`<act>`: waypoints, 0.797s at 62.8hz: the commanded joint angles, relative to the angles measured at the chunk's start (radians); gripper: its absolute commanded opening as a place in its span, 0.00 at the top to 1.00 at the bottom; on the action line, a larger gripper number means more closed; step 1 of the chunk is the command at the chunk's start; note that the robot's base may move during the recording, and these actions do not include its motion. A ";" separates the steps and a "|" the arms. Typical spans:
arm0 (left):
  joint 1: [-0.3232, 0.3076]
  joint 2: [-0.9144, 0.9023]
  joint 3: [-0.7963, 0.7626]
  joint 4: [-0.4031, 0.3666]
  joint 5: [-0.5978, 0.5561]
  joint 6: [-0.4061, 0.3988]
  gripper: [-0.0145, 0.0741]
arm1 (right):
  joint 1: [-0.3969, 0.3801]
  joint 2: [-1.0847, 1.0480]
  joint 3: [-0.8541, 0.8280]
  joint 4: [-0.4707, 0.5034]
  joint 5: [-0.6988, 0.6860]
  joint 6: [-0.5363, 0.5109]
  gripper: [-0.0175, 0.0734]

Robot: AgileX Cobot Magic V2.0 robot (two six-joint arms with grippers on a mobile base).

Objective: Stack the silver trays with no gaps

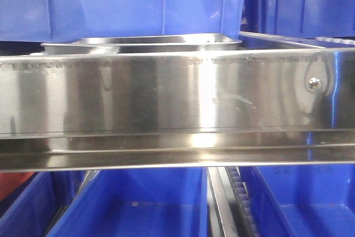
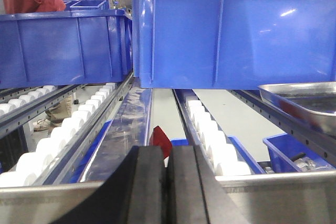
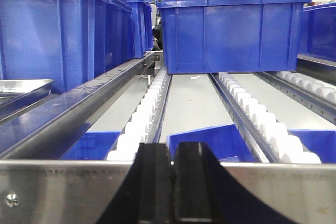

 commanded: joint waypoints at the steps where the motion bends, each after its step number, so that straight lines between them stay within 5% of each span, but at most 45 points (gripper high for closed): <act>1: 0.003 -0.003 -0.003 -0.003 -0.013 0.001 0.83 | -0.006 -0.004 0.000 0.002 -0.018 -0.007 0.89; 50: 0.003 -0.003 -0.003 -0.003 -0.013 0.001 0.83 | -0.006 -0.004 0.000 0.002 -0.028 -0.007 0.89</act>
